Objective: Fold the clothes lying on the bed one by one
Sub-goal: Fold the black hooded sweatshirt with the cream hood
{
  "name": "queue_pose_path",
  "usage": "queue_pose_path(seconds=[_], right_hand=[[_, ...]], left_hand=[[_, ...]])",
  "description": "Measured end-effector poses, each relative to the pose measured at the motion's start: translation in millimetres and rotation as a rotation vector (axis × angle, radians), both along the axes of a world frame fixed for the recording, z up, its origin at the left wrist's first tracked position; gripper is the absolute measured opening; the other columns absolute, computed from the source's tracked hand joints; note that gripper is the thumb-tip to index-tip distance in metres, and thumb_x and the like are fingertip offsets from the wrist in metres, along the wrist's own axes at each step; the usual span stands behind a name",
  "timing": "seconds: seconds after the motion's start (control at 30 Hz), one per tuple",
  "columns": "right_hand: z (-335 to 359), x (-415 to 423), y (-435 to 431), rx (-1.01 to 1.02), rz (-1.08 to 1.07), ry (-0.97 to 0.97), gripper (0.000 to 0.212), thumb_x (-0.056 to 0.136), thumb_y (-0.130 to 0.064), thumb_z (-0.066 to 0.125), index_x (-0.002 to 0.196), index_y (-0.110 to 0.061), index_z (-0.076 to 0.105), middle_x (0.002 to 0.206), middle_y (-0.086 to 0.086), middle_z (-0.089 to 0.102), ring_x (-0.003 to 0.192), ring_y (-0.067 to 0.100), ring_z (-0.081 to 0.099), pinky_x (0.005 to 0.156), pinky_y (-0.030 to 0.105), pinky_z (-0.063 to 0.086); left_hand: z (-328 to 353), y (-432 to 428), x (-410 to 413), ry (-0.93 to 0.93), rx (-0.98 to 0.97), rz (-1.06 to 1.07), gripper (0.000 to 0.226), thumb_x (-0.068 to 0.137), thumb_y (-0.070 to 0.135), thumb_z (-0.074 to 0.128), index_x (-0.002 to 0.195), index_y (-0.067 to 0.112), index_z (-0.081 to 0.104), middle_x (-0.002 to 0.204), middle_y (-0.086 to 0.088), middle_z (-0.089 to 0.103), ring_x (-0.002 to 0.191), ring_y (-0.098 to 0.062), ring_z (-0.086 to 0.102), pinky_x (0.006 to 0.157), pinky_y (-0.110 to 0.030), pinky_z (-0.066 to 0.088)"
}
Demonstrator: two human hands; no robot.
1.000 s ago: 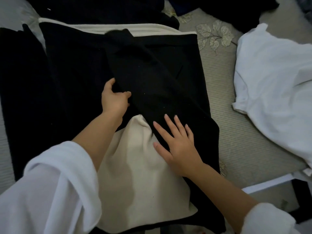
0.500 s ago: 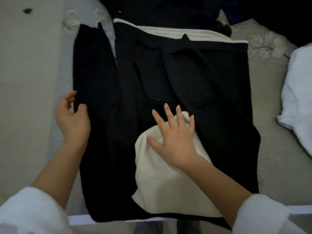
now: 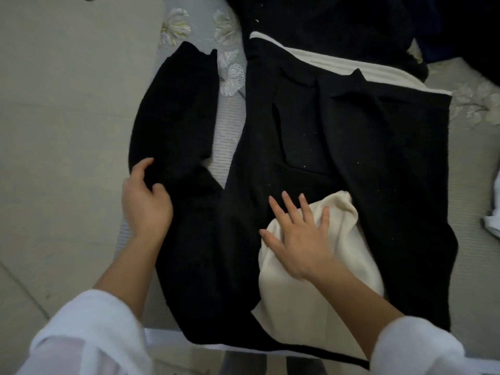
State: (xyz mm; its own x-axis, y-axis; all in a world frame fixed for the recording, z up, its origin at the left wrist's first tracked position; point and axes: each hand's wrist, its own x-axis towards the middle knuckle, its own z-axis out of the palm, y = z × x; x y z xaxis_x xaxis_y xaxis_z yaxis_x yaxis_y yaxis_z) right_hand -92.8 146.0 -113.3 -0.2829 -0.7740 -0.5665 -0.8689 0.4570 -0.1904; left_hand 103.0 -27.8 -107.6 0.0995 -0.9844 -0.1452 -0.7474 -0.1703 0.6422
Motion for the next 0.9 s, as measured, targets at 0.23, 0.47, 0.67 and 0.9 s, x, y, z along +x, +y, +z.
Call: queue_pose_path(seconds=[0.23, 0.47, 0.67, 0.9], right_hand=[[-19.7, 9.1, -4.1, -0.003, -0.027, 0.07, 0.068, 0.078, -0.073, -0.004, 0.137, -0.049, -0.029, 0.16, -0.005, -0.013, 0.146, 0.027, -0.016, 0.108, 0.058, -0.014], [-7.0, -27.9, -18.8, -0.094, 0.042, 0.036, 0.06, 0.086, -0.071, 0.01, 0.144, -0.054, 0.015, 0.148, -0.01, 0.024, 0.131, 0.02, 0.022, 0.1, 0.045, 0.023], [-10.9, -44.4, -25.2, -0.145, 0.039, -0.024, 0.057, 0.09, -0.064, 0.015, 0.145, -0.051, 0.02, 0.135, -0.01, 0.035, 0.12, 0.015, 0.029, 0.091, 0.038, 0.024], [-19.7, -41.4, -24.0, -0.162, 0.004, -0.01, 0.062, 0.087, -0.065, 0.016, 0.147, -0.048, 0.017, 0.132, -0.009, 0.035, 0.118, 0.016, 0.027, 0.093, 0.04, 0.025]], left_hand=[[-2.2, -5.0, 15.2, -0.399, 0.024, 0.001, 0.067, 0.072, -0.005, 0.053, 0.134, 0.017, 0.043, 0.145, -0.019, 0.025, 0.13, -0.041, 0.027, 0.105, -0.052, 0.024], [-10.3, -13.7, -96.3, -0.093, 0.124, -0.508, 0.04, 0.094, 0.026, 0.049, 0.133, 0.014, 0.05, 0.126, -0.002, 0.058, 0.119, -0.02, 0.051, 0.107, -0.037, 0.026], [-9.7, -41.1, -117.0, 0.135, 0.145, -0.371, 0.025, 0.093, 0.031, 0.058, 0.081, 0.01, 0.064, 0.073, -0.002, 0.066, 0.07, -0.017, 0.06, 0.068, -0.029, 0.046], [-21.5, -42.1, -101.4, 0.098, 0.286, -0.18, 0.023, 0.093, 0.03, 0.055, 0.103, 0.013, 0.066, 0.094, 0.001, 0.067, 0.094, -0.018, 0.063, 0.083, -0.028, 0.047]])
